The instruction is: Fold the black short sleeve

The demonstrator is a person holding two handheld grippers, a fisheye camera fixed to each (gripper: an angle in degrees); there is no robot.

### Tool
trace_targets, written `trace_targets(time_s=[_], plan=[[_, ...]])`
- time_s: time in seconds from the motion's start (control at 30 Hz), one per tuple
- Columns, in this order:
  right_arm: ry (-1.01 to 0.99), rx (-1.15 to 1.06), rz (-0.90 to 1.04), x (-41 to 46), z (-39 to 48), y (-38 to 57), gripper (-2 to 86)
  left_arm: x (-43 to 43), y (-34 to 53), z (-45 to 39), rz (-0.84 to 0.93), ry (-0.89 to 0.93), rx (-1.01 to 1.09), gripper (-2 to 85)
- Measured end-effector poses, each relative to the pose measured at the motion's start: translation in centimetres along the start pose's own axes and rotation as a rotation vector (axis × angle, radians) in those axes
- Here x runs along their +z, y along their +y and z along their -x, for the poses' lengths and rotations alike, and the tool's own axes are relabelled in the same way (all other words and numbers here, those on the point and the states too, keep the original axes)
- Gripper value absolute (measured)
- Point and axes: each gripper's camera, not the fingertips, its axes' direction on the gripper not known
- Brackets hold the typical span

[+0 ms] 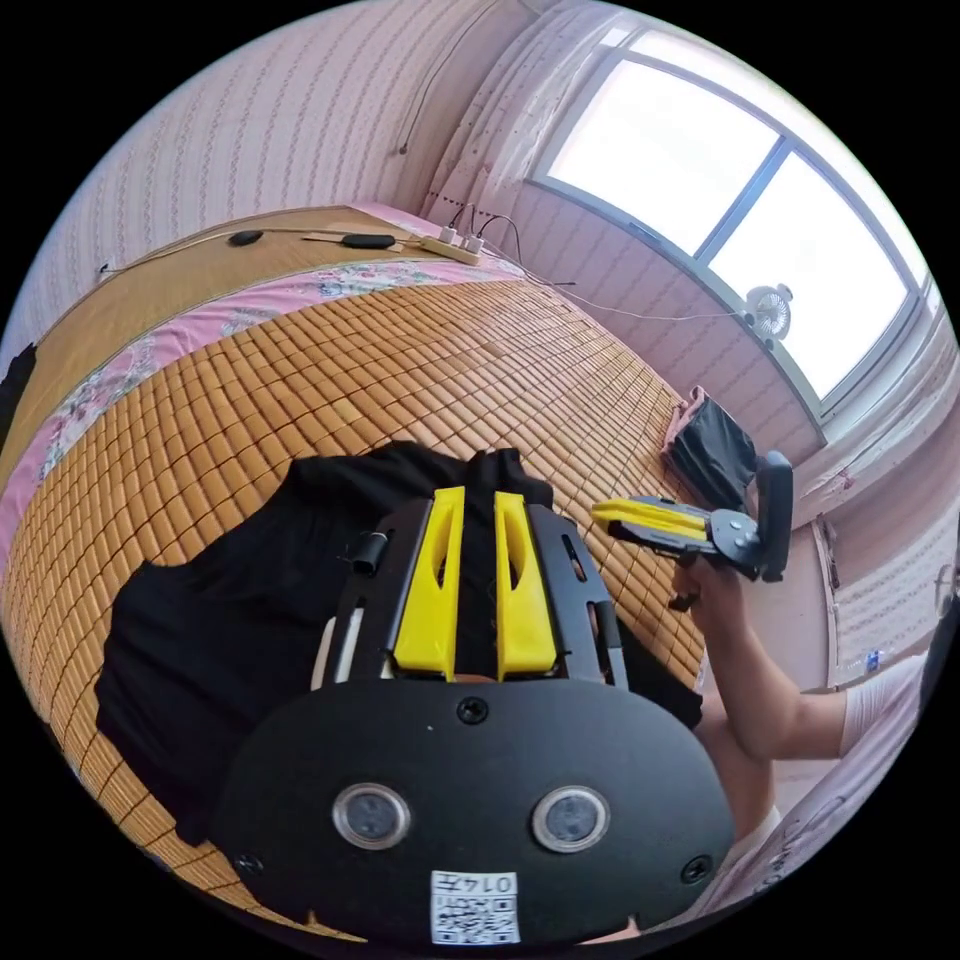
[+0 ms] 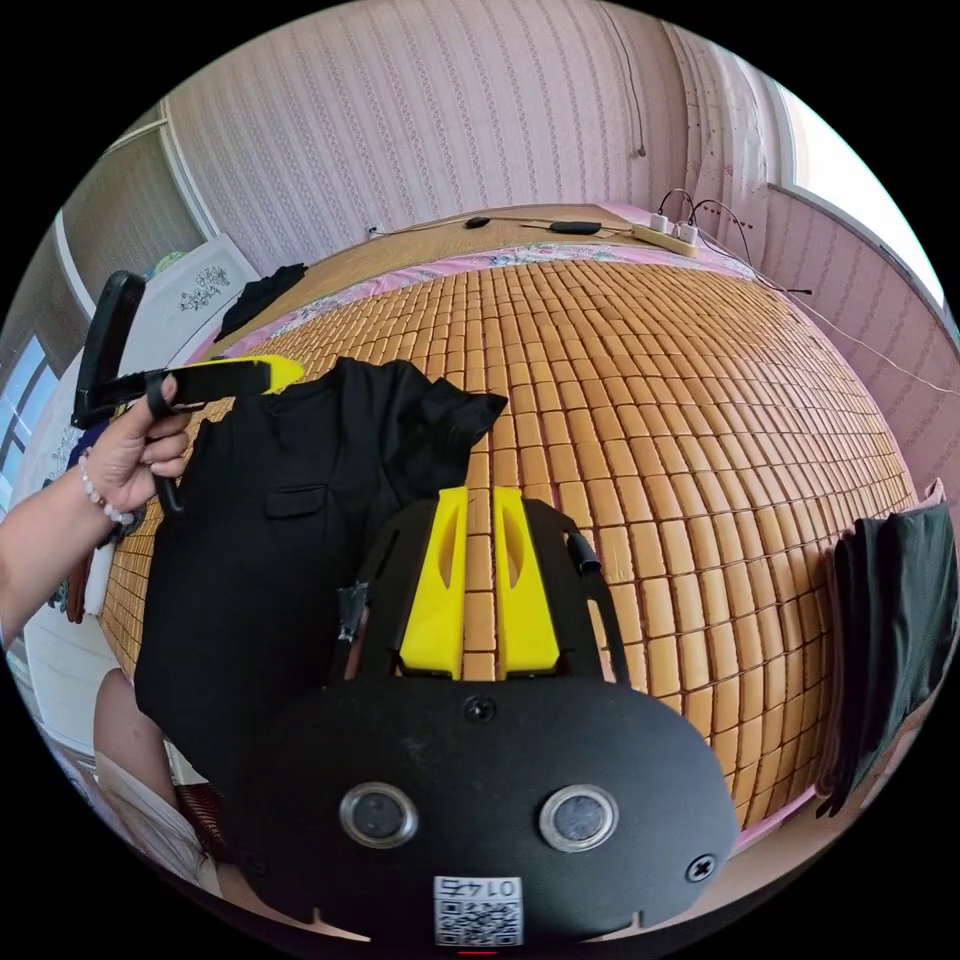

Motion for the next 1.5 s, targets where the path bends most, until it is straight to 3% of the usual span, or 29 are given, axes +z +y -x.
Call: trace_targets(time_s=[0.43,0.6,0.87,1.03,1.2,1.5], plan=[[0.143,-0.069,-0.009,-0.2,6.0,-0.6,6.5,-16.6,19.7,8.2,0.016,-0.258,-0.312,5.7],[0.105,-0.083,-0.047,-1.5,8.0,-0.9,6.5,-20.1,24.6,10.1,-0.025,-0.262,-0.408,5.6],[-0.349,-0.273,-0.052,0.2,20.8,-3.8,7.0,-22.5,29.7,12.8,-0.107,-0.249,-0.481,4.6],[-0.453,-0.487,0.045,3.2,32.1,-6.6,7.1,-23.5,30.8,14.9,-0.174,-0.264,-0.500,5.0],[-0.419,-0.651,0.158,7.2,41.8,-9.6,7.0,-23.2,31.9,16.8,-0.218,-0.248,-0.564,6.7],[-0.119,-0.807,0.285,16.1,54.4,-12.1,7.7,-22.1,34.0,19.9,-0.232,-0.208,-0.671,6.9]])
